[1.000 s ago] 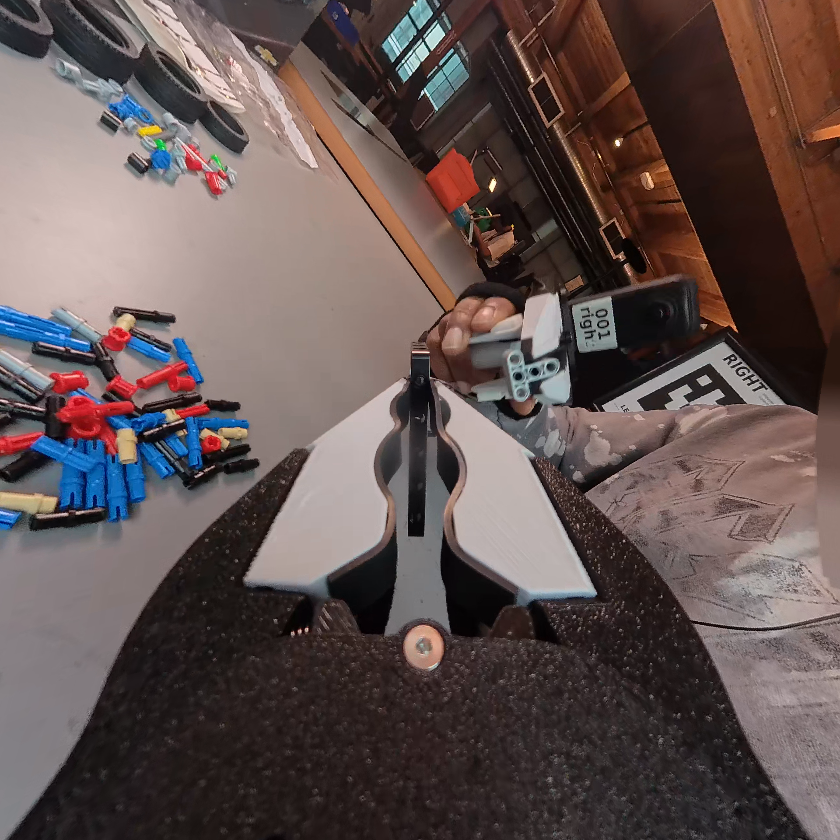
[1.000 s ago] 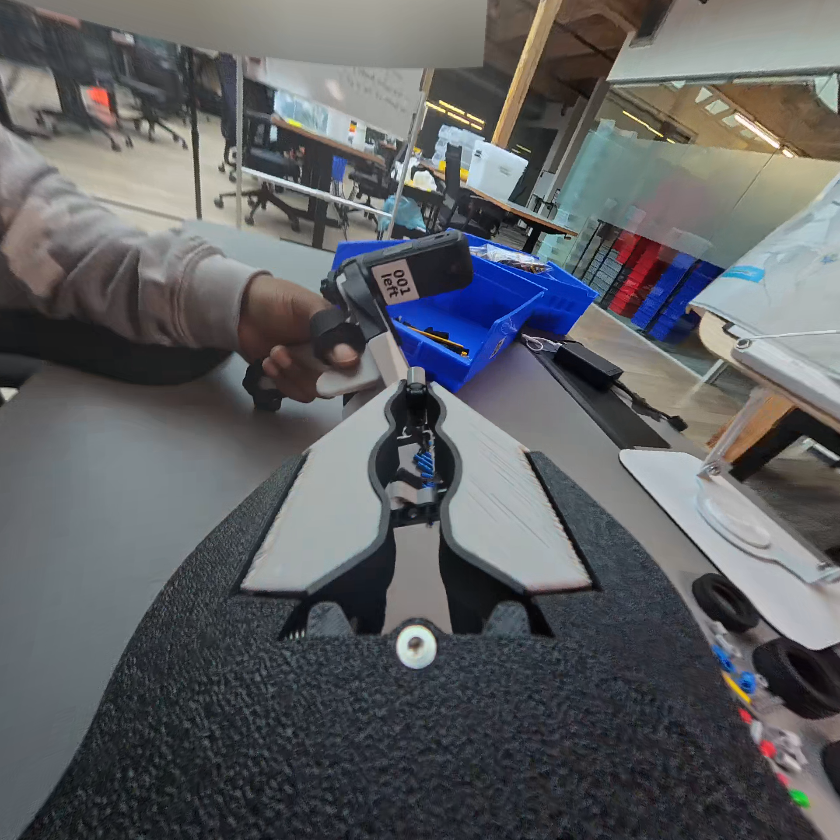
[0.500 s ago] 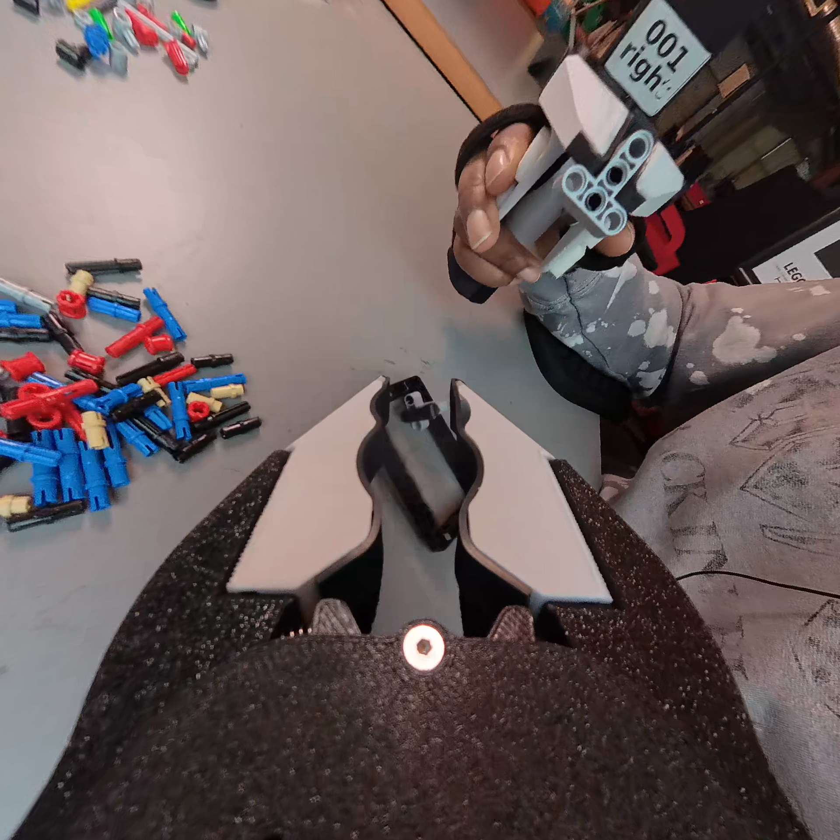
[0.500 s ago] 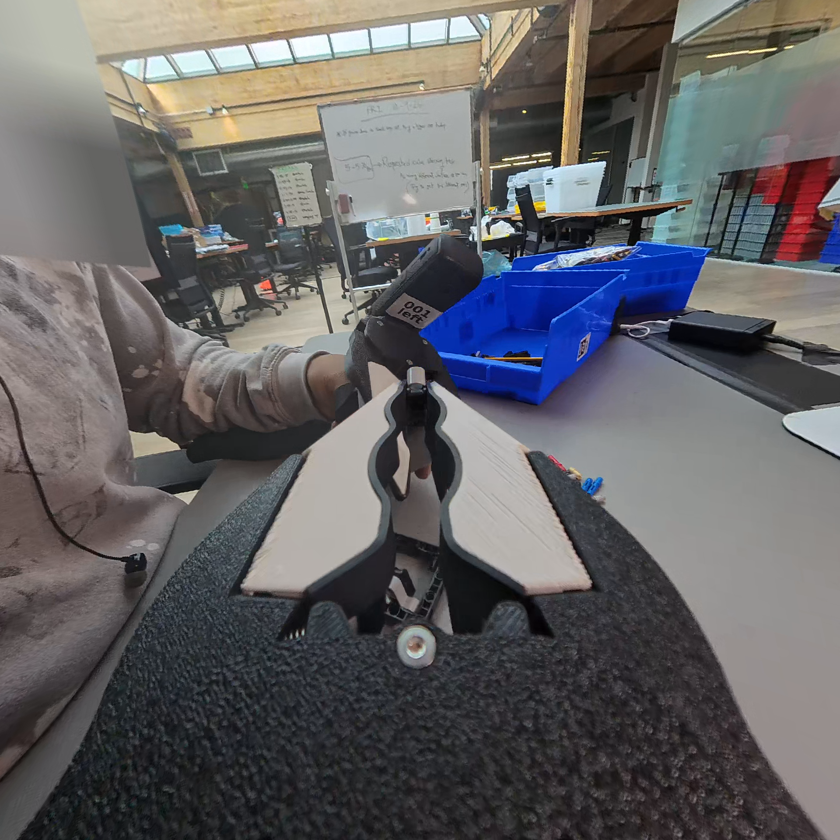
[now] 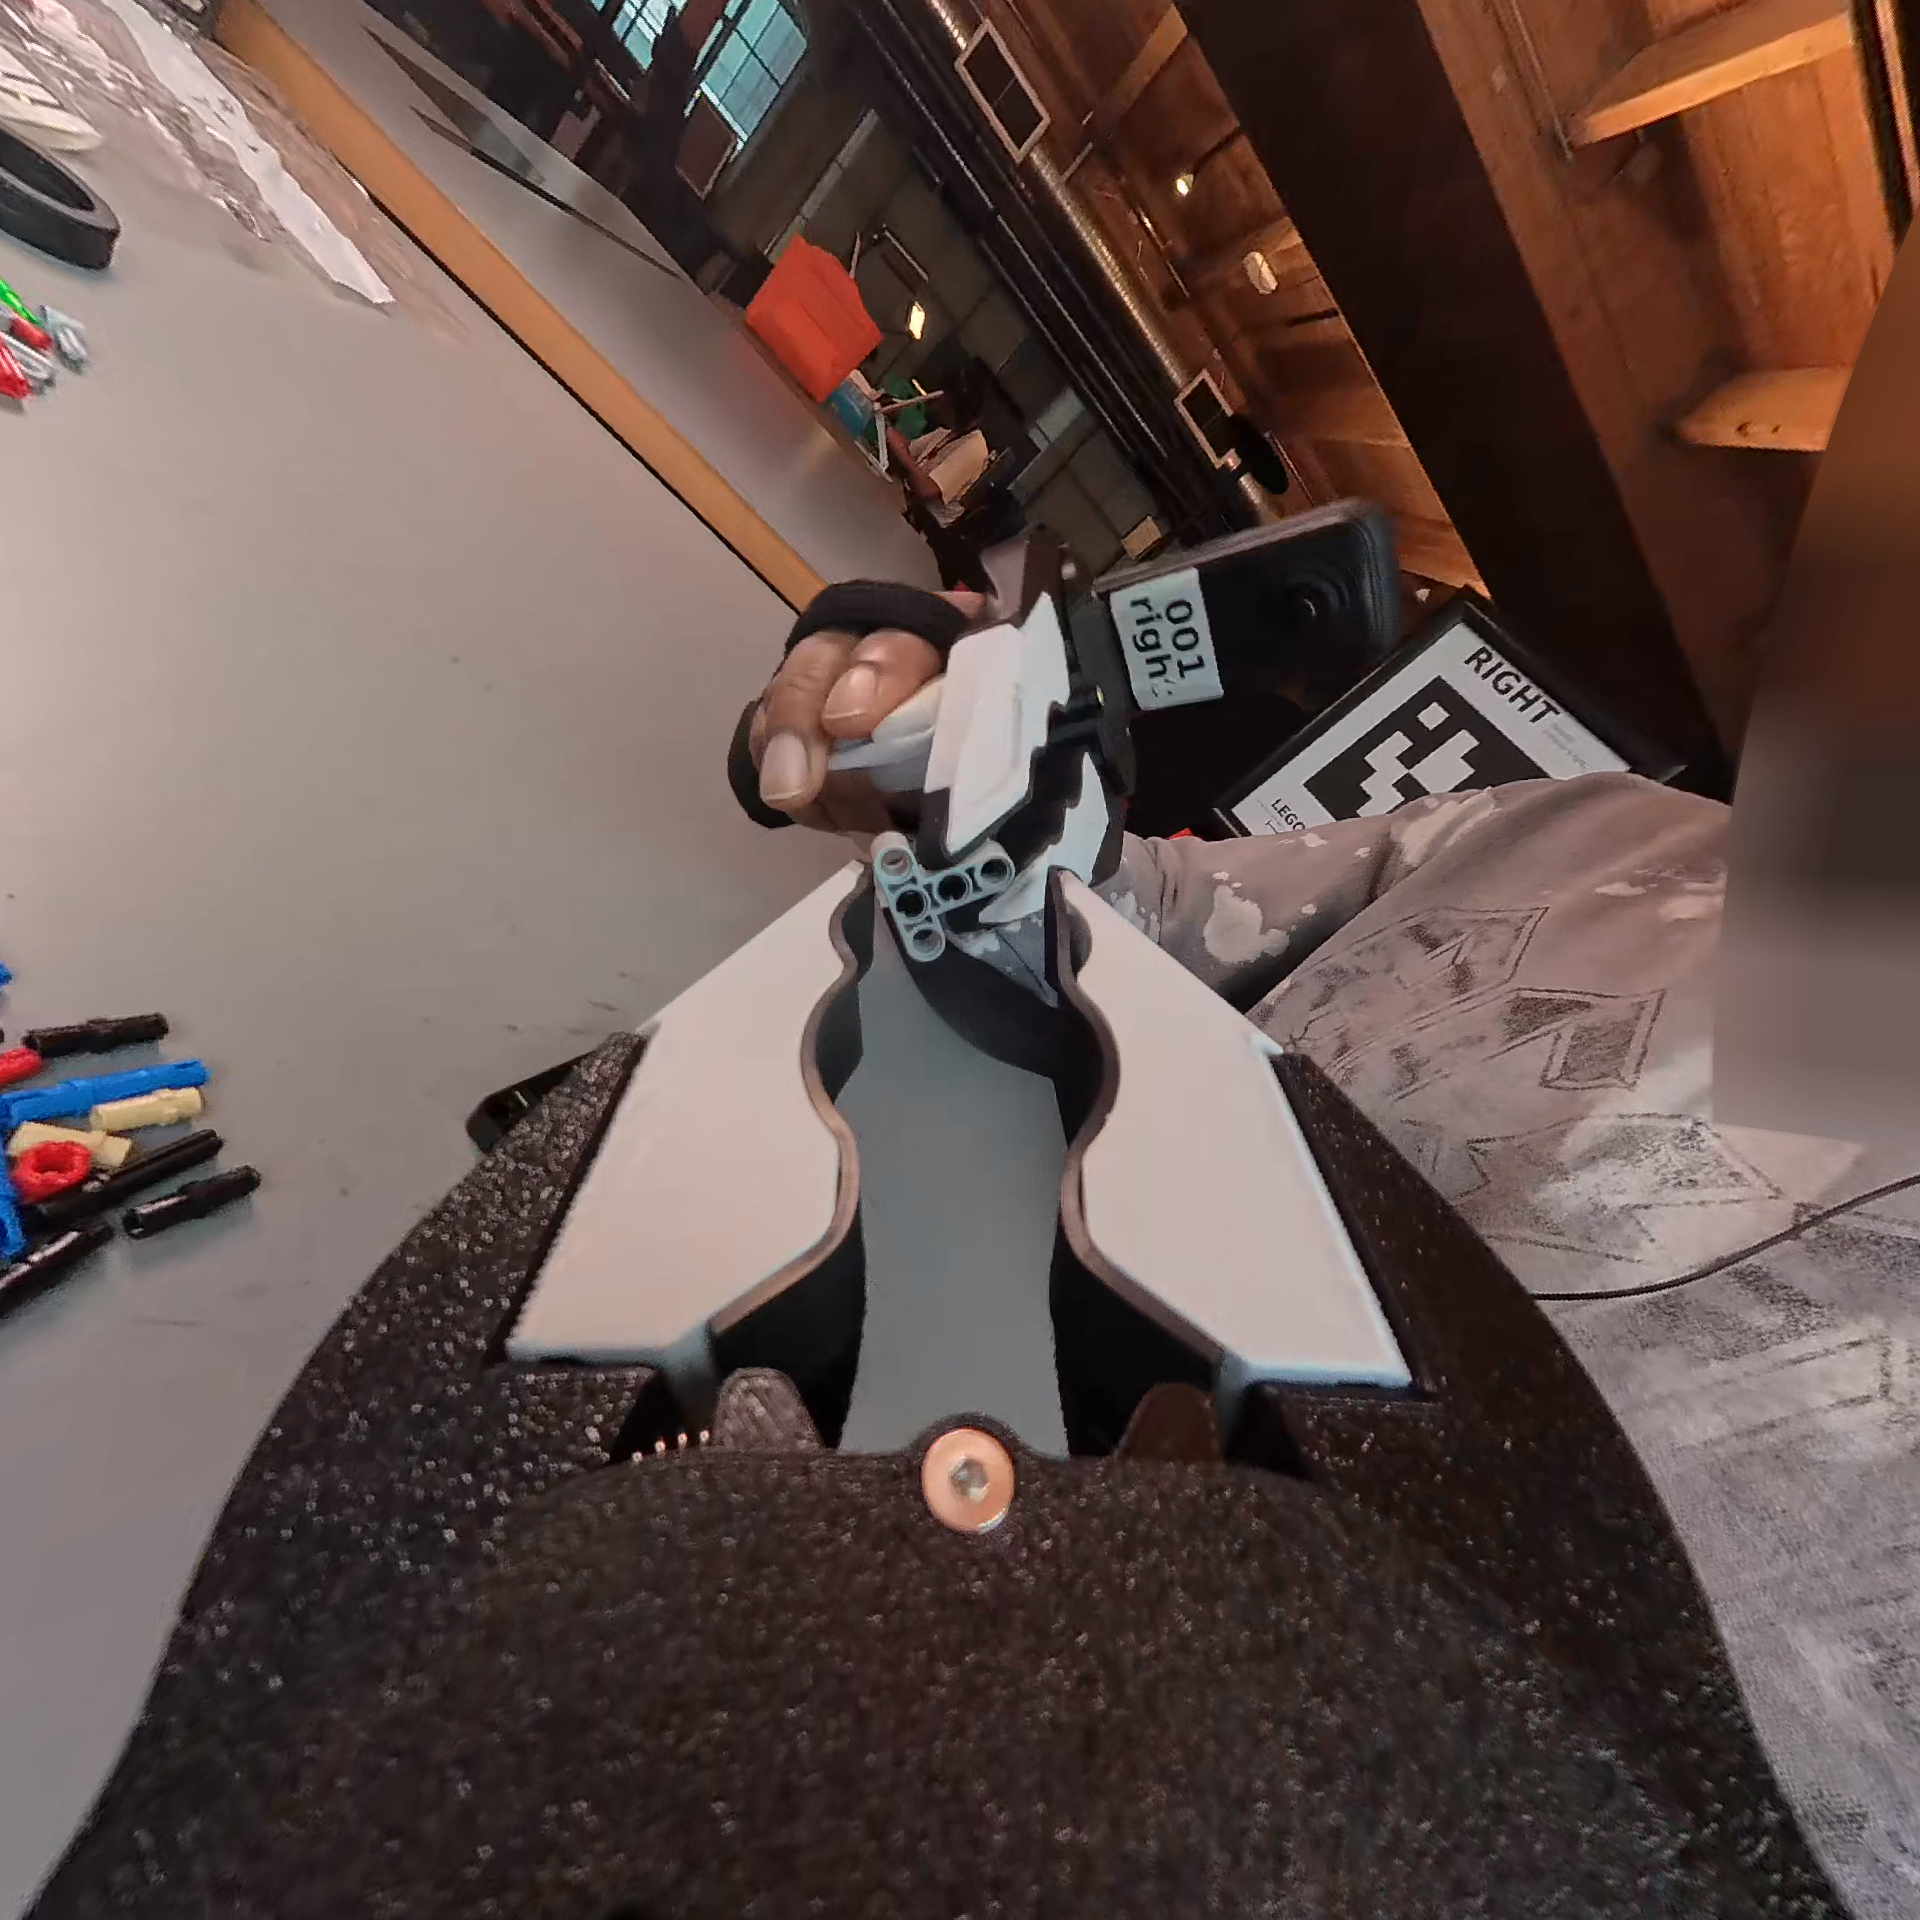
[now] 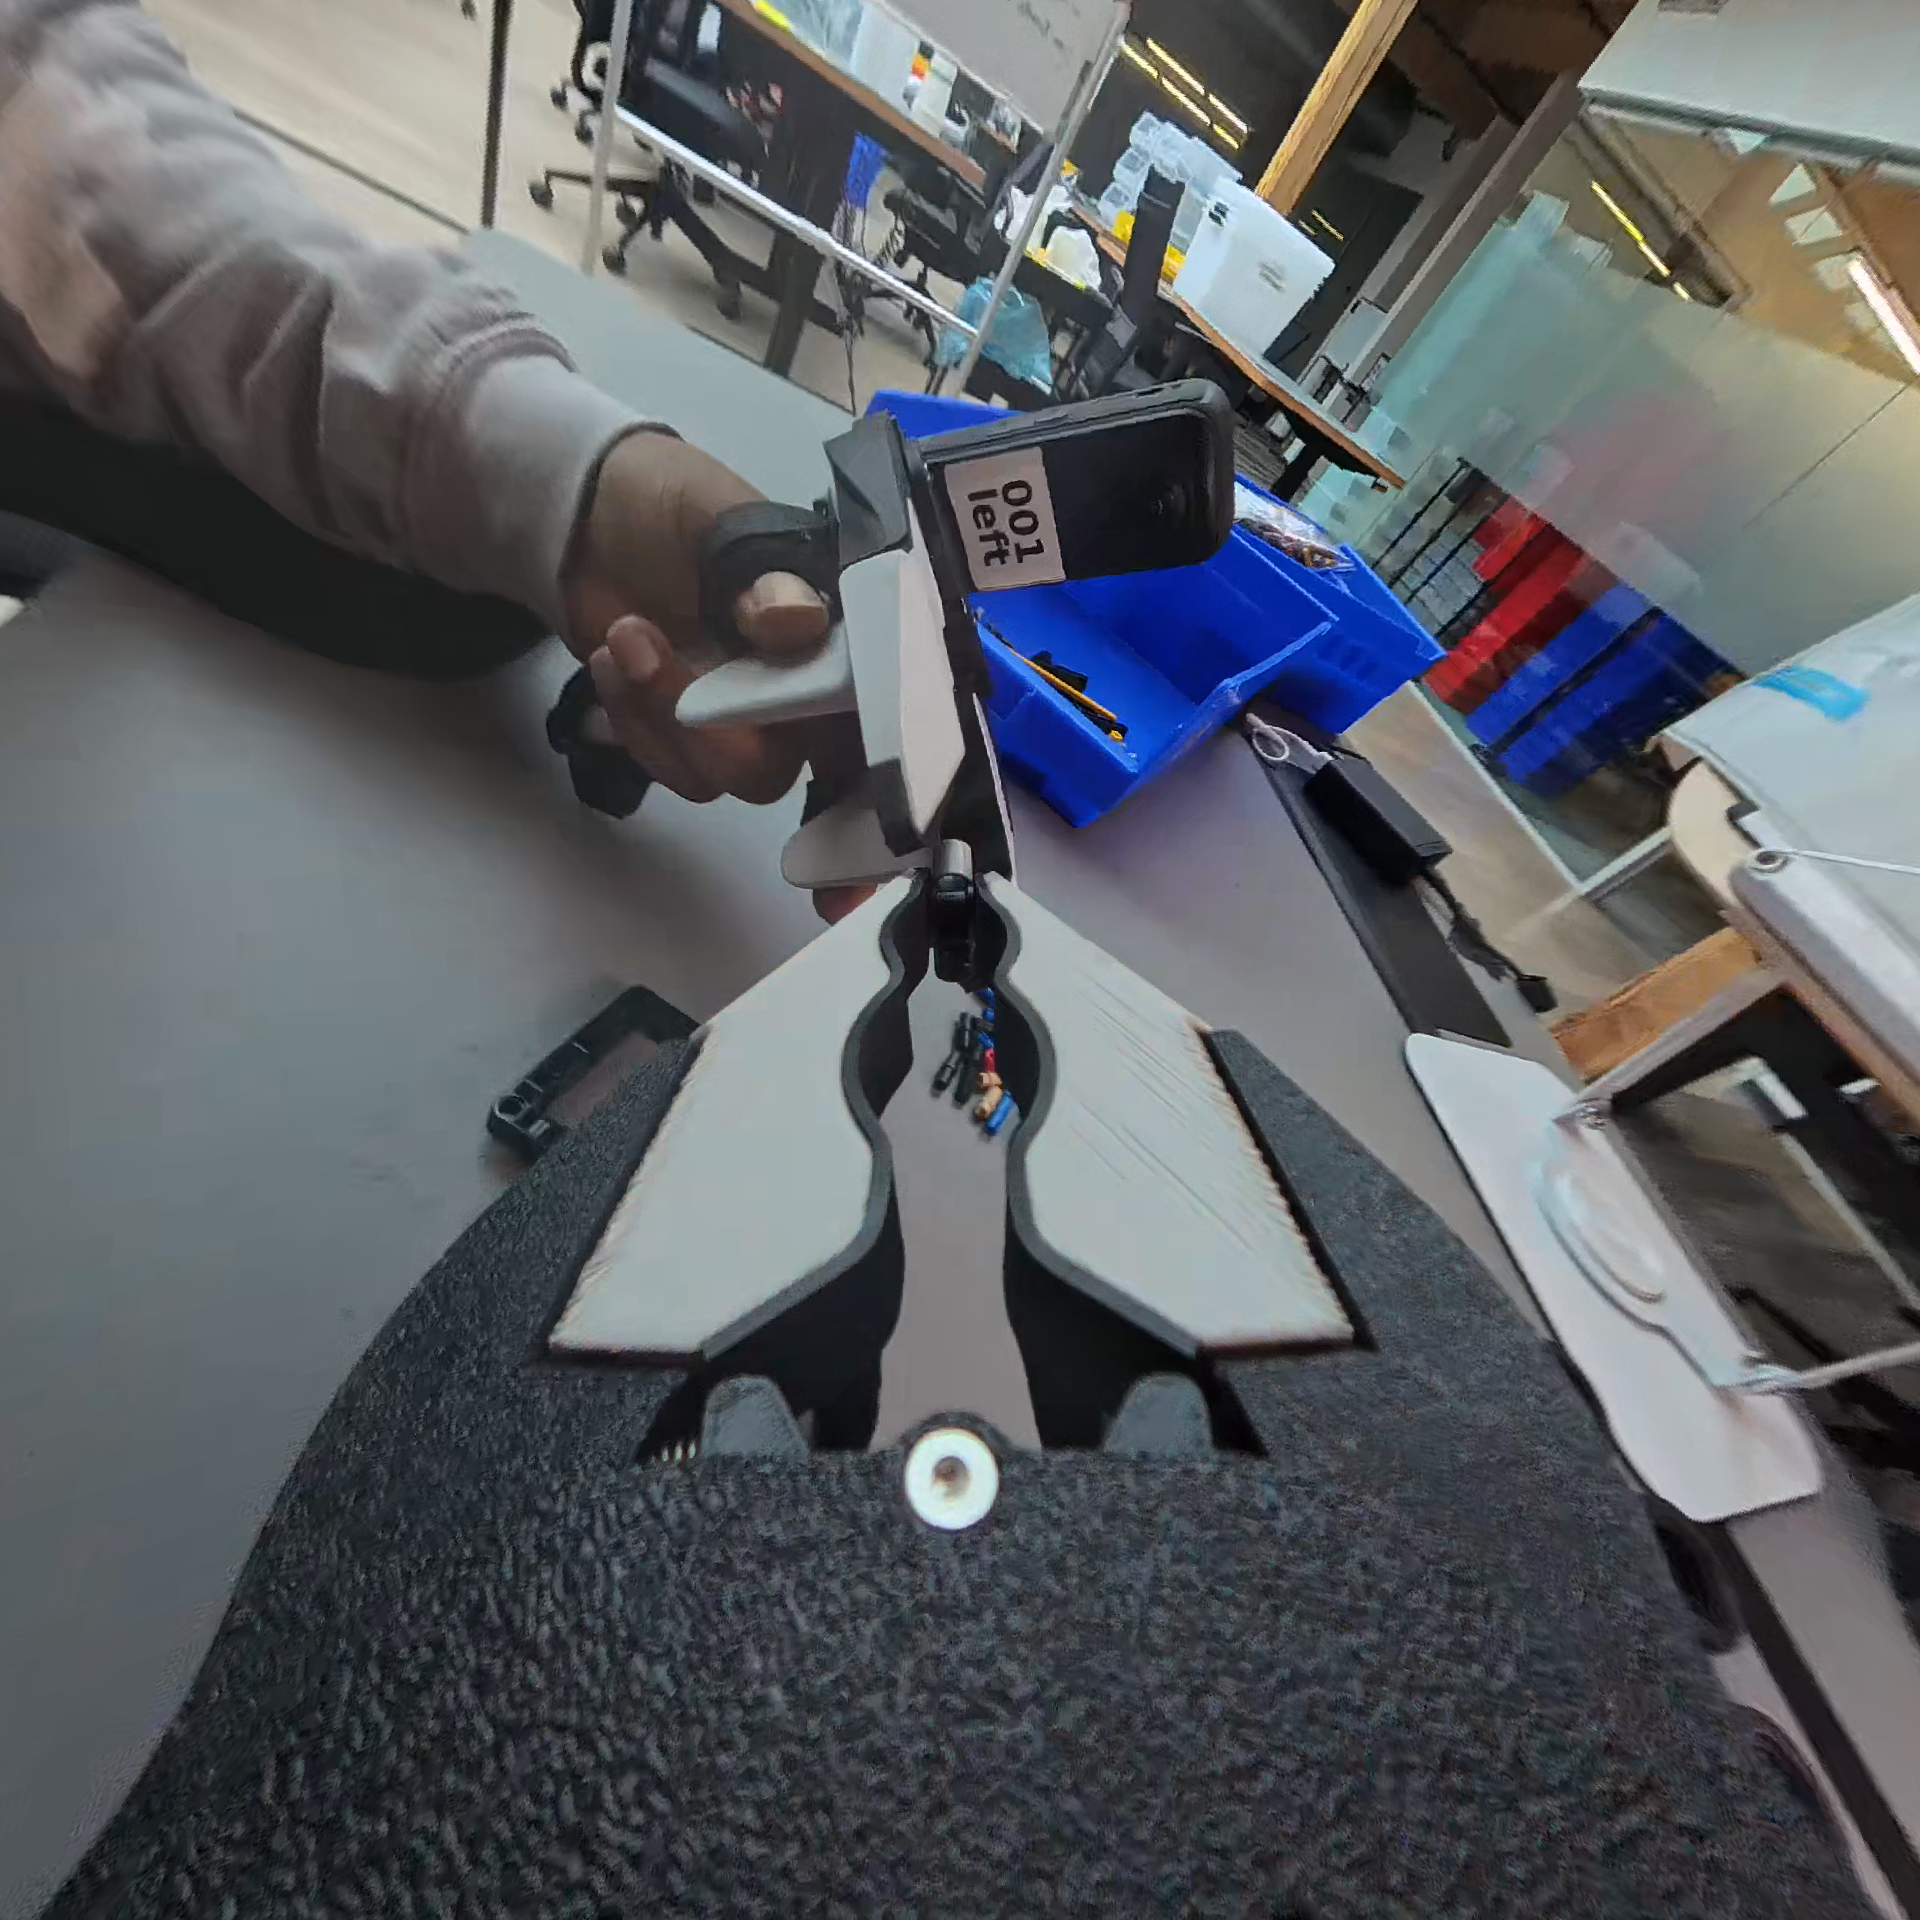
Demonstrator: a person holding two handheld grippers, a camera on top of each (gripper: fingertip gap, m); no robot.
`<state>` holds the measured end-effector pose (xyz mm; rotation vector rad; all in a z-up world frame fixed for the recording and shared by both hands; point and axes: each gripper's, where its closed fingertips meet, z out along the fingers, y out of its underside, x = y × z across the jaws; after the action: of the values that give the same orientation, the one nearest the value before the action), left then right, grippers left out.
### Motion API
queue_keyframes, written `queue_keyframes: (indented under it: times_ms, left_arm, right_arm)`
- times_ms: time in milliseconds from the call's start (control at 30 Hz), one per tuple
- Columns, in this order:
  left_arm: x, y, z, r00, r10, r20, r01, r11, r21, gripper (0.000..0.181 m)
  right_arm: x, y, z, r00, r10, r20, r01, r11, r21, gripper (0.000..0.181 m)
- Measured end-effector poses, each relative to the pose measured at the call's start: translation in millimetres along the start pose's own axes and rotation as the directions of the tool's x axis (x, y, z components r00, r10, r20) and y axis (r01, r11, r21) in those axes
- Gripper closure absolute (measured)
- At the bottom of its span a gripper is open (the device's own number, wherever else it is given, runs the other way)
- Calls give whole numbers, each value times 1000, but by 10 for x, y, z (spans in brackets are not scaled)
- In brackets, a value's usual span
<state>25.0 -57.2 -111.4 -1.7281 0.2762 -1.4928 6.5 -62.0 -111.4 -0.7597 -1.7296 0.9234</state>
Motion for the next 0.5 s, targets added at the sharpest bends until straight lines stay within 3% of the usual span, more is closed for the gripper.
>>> queue_keyframes:
  times_ms: [100, 333, 500]
  left_arm:
    - [-28, 29, 22, 1000, 7, 16, -7, 1000, -12, 151]
    - [101, -37, -41, 996, -5, -89, 7, 1000, 23, 156]
    - [157, -27, -30, 993, 2, -116, 0, 1000, 19, 157]
  right_arm:
    - [-19, 23, 25, 984, -171, -54, 167, 984, -62, 174]
    - [31, -161, -91, 991, -126, -54, 129, 991, 41, 165]
    - [-25, -178, -82, 983, -176, -43, 178, 983, 34, 162]
